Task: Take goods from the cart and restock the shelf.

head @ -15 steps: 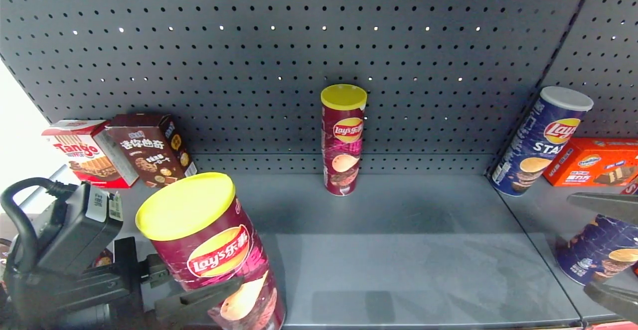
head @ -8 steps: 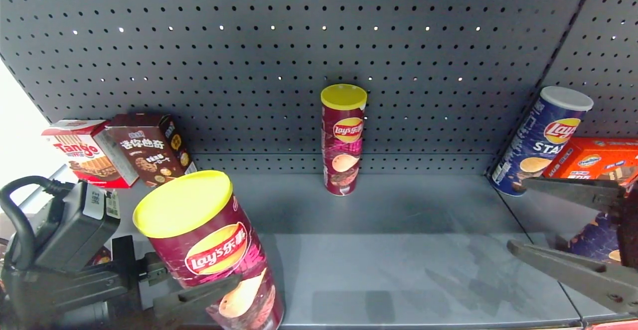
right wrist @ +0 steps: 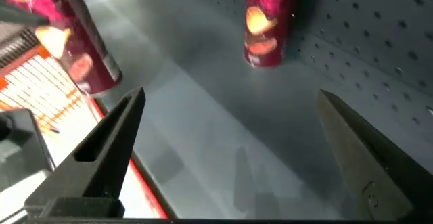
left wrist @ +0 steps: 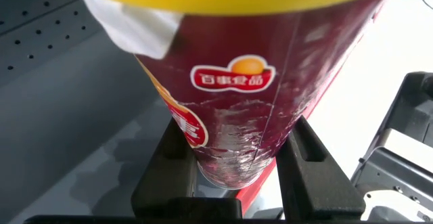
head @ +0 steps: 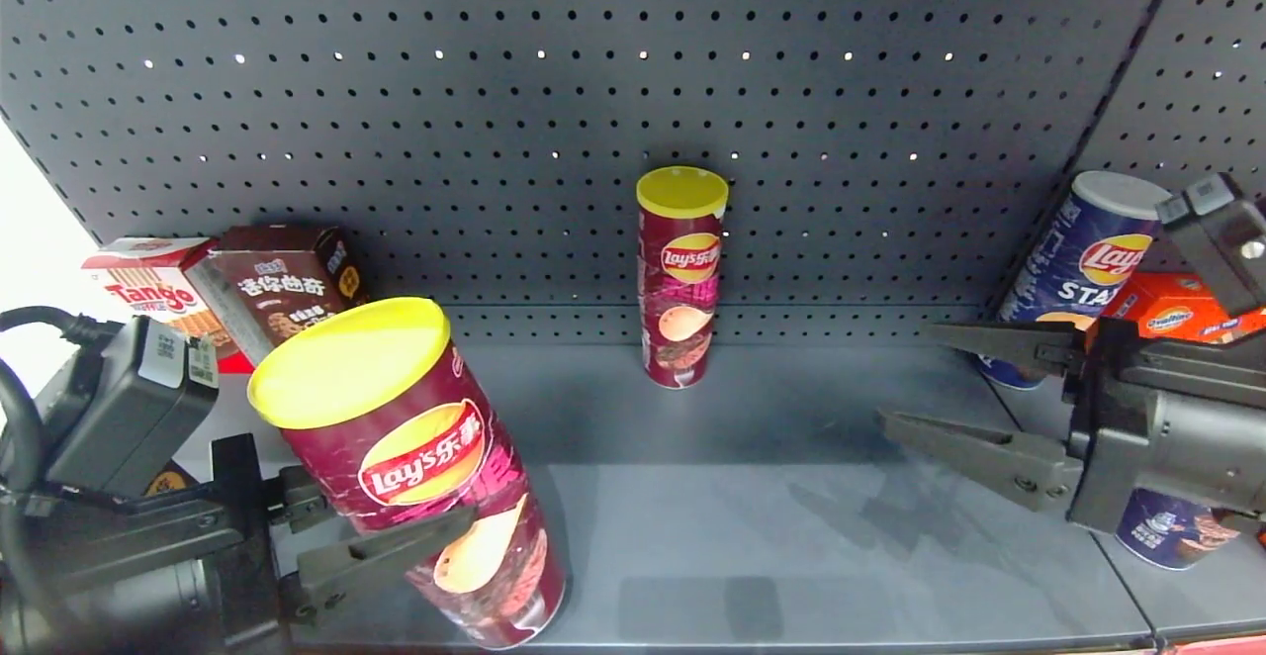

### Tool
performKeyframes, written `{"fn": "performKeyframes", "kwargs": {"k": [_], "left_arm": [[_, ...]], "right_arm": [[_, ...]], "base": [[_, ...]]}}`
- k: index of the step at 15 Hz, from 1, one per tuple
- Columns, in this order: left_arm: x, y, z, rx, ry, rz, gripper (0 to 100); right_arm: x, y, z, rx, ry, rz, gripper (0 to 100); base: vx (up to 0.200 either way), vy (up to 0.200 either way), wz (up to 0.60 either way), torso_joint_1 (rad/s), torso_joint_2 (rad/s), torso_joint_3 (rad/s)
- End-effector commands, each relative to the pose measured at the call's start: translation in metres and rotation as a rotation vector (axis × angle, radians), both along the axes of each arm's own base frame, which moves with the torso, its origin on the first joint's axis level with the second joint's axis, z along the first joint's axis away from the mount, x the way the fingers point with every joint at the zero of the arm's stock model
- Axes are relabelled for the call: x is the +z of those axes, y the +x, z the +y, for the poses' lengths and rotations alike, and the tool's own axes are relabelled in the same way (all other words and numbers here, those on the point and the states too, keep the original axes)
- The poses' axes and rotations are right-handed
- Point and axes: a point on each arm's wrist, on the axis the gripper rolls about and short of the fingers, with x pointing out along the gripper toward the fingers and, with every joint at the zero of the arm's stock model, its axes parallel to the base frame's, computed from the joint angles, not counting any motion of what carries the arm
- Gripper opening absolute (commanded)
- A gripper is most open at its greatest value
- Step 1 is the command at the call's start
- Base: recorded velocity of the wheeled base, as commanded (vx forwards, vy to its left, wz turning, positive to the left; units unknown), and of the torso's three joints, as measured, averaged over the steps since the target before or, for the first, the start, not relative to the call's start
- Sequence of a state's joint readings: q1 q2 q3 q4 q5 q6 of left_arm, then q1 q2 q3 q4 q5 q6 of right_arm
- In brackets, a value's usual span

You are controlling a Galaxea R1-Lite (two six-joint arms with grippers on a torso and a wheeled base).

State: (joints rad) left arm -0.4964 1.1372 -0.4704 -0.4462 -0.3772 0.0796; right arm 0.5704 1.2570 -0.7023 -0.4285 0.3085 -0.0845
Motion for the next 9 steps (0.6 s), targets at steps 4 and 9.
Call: {"fn": "performKeyframes", "kwargs": {"k": [4,9], "left_arm": [[-0.001,0.003,0.000,0.007,0.002,0.006,0],[-0.001,0.003,0.001,0.018,0.003,0.008,0]], "right_arm": [[-0.010,0.042,0.016,0.011,0.010,0.003,100],[-0.010,0.073,0.026,-0.017,0.018,-0.016,100]], "base": [[0.000,0.000,0.00,0.000,0.00,0.000],[0.000,0.000,0.00,0.000,0.00,0.000]]}}
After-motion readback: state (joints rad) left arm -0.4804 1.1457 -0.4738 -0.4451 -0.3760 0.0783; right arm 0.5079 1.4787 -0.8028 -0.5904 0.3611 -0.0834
